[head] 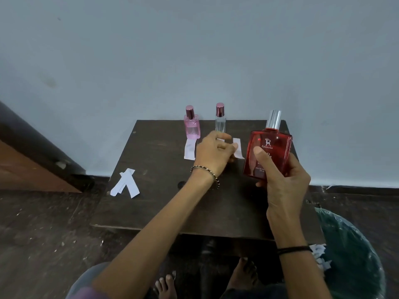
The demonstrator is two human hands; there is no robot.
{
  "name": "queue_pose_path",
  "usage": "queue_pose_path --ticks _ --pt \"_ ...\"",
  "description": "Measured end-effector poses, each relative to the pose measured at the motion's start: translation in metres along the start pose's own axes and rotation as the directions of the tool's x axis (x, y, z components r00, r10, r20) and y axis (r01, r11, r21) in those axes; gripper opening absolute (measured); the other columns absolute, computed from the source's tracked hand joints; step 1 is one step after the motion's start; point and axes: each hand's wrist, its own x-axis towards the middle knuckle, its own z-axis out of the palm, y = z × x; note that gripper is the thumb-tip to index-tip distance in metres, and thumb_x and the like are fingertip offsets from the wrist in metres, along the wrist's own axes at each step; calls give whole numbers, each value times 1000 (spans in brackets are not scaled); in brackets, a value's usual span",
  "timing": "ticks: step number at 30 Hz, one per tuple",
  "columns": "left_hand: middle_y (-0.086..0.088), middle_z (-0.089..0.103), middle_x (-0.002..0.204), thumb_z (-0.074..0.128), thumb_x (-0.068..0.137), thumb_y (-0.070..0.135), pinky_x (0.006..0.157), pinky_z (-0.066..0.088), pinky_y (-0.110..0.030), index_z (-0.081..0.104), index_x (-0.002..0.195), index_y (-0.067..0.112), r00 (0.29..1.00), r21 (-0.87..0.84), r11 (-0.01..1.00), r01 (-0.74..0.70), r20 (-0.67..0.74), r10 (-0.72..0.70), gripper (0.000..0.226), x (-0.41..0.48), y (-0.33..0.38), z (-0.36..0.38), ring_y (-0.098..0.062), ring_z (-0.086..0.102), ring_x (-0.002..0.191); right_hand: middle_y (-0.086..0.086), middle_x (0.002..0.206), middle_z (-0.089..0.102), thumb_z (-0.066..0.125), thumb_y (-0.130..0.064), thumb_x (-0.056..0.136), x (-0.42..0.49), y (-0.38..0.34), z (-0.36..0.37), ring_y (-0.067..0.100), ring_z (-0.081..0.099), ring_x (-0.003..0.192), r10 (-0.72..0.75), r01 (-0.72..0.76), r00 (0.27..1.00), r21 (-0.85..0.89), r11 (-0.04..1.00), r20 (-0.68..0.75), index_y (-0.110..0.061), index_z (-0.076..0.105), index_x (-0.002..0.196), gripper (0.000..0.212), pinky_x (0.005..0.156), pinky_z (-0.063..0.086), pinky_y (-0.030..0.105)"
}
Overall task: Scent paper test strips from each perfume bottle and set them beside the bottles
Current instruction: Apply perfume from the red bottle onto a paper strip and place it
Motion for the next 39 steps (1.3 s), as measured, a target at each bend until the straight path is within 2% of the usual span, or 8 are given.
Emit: queue_pose_path --ticks 5,9,13,16,22,28,32,39 --pt "2 63 71 68 91 9 71 59 -32 68 92 6 988 198 969 -145 -14 151 3 20 7 38 -6 58 59 -9 85 78 85 -53 75 6 4 -4 9 75 72 -14 15 998 10 1000 -68 -36 77 95 27 47 55 23" --pt "-13 73 91 60 93 5 77 57 -39 71 96 1 973 349 910 -225 31 228 13 32 6 54 -23 67 78 -15 84 77 84 -54 74 9 6 -5 7 76 72 -28 28 997 0 1000 -67 -48 75 89 19 46 55 21" --pt "-17 64 97 55 98 11 68 42 -32 71 97 0 959 506 819 -270 65 276 20 37 4 55 -28 59 81 -15 85 77 84 -54 74 11 7 -4 6 75 73 -25 24 998 -20 1000 -62 -47 74 90 19 48 55 20" --pt "-22 59 101 48 101 8 70 41 -31 69 102 -4 944 517 793 -322 116 308 25 34 4 52 -34 60 87 -13 87 77 84 -53 75 11 9 -5 7 75 73 -38 36 998 -34 999 -56 -42 75 95 24 48 55 19" --pt "-20 60 119 45 99 -6 89 46 -30 62 123 -3 909 485 775 -406 129 396 29 11 -8 40 -30 60 104 -18 90 76 83 -56 74 13 12 -9 6 75 77 -45 40 996 -74 996 -79 -45 73 97 27 48 56 18" --pt "-12 52 143 49 102 11 108 36 -29 50 137 3 889 468 755 -458 260 378 36 -3 -23 32 -24 48 131 -15 88 77 83 -52 77 14 13 -13 5 75 75 -47 35 992 -107 994 -113 -36 75 101 31 48 54 16" --pt "-8 48 150 46 105 23 109 37 -37 45 143 8 873 517 704 -487 307 379 41 0 -22 36 -23 46 135 -16 91 77 83 -49 78 14 14 -12 4 75 78 -50 33 992 -133 991 -120 -32 74 106 33 50 54 16" --pt "-2 51 148 39 107 30 104 36 -37 50 139 16 850 564 636 -526 355 389 37 8 -24 34 -19 44 139 -16 89 77 83 -48 79 14 14 -8 5 76 77 -73 55 991 -157 986 -113 -38 74 100 24 49 54 16"
